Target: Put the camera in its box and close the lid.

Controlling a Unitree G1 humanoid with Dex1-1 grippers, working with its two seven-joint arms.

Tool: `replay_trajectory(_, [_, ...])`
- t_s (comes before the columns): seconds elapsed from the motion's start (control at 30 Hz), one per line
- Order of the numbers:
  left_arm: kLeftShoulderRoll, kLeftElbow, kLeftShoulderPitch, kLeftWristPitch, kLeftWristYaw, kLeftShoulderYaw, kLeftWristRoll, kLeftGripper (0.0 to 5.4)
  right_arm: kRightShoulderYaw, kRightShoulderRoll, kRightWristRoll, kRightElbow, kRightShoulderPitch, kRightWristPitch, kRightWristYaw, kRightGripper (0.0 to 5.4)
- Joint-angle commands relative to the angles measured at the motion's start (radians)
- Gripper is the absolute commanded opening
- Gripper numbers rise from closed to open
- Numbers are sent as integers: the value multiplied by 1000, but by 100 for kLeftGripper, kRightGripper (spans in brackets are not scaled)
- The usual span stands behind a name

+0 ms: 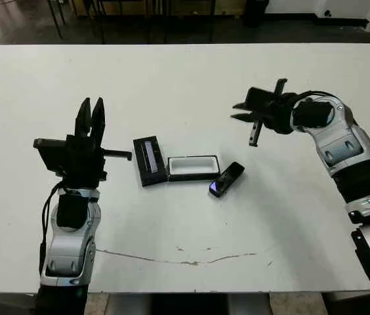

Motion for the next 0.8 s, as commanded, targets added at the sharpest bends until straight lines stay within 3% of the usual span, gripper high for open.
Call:
replay_trajectory(0.03, [-5,5,25,15,2,-2,-2,2,31,-12,-32,-1,6,19,35,0])
replay_trajectory(0.57, [-10,-4,43,18,13,-23,24,2,89,-4,-45,67,24,71,229,0])
replay_trajectory(0.8, [-16,-7,41,33,10,-22,20,2,95,-6,-37,55,43,51,260,0])
